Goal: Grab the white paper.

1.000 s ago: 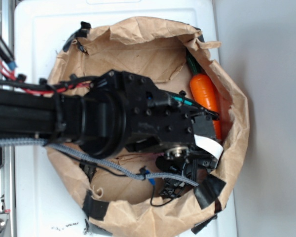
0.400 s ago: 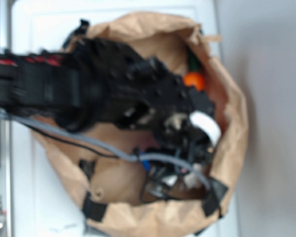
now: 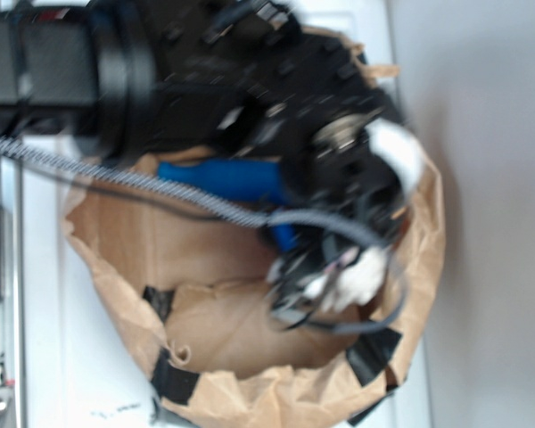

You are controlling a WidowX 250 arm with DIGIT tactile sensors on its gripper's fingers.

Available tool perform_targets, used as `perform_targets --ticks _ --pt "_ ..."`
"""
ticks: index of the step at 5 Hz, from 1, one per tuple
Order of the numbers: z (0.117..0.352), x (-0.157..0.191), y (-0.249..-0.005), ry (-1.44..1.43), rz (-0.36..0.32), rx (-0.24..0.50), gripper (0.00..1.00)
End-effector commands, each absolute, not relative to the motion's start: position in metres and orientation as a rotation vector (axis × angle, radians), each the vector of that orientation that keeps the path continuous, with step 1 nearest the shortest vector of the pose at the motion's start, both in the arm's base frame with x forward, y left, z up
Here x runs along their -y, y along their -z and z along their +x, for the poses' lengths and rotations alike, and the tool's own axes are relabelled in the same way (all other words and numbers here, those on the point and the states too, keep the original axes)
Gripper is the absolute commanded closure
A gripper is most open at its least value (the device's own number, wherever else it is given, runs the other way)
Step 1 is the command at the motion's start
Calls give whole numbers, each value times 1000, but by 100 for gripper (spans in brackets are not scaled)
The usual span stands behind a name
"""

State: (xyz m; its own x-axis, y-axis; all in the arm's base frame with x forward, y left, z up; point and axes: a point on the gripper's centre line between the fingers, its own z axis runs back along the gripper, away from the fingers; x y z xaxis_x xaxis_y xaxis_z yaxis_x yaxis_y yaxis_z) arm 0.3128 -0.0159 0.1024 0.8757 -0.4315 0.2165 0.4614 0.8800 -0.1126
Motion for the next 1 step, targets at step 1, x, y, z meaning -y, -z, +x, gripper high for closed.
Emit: perform_targets --ticks 1 --pt "315 -3 -152 422 -91 184 100"
